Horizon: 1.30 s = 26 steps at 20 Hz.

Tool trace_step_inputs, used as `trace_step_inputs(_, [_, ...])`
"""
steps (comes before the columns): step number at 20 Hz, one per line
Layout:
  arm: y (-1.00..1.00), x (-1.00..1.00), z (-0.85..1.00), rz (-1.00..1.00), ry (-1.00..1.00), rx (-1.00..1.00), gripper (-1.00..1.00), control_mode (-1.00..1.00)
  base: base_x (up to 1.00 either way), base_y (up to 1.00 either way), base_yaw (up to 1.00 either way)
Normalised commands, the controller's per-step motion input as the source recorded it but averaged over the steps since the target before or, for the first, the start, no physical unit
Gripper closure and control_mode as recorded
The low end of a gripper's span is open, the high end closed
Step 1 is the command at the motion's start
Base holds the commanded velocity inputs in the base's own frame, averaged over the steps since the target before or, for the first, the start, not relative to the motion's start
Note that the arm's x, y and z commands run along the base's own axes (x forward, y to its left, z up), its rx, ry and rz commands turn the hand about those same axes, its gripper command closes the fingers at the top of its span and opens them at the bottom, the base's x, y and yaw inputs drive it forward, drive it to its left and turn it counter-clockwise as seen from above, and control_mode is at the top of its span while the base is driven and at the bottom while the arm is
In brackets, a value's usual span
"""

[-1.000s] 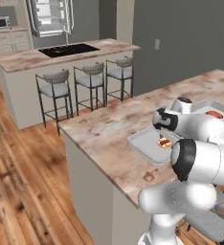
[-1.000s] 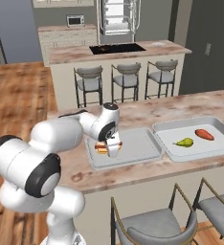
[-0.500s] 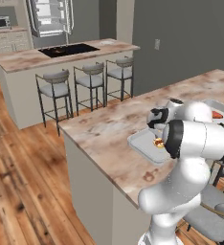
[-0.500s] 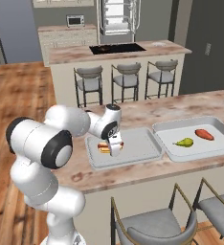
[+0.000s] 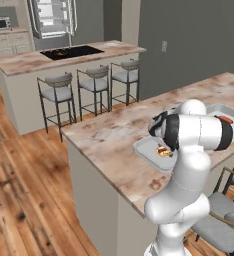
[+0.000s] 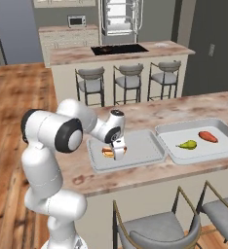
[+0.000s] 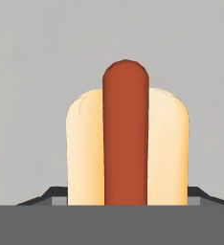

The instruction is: Place the cold items (pear and sweet potato) from the fridge in one tupperware on the dining counter. Place the warm items (kebab skewer and hot dog) in the stove area in another tupperware.

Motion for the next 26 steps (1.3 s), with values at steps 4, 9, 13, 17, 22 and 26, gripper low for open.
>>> trace_step_inputs(4, [-0.01, 0.00, -0.24, 0.00, -0.02, 0.00, -1.00, -1.00, 0.00, 0.00, 0.00])
trace_step_inputs(9, [0.00, -0.01, 0.01, -0.01, 0.00, 0.00, -1.00, -1.00, 0.00, 0.00, 0.00])
trace_step_inputs(13, [0.03, -0.03, 0.24, -0.08, 0.00, -0.01, -1.00, -1.00, 0.00, 0.00, 0.00])
trace_step_inputs(17, [0.03, -0.06, 0.34, -0.10, 0.00, -0.07, -1.00, -1.00, 0.00, 0.00, 0.00])
trace_step_inputs(22, [0.00, -0.23, 0.41, -0.12, 0.00, -0.05, -1.00, -1.00, 0.00, 0.00, 0.00])
trace_step_inputs(26, [0.00, -0.47, 0.59, -0.09, 0.00, -0.07, -1.00, -1.00, 0.00, 0.00, 0.00])
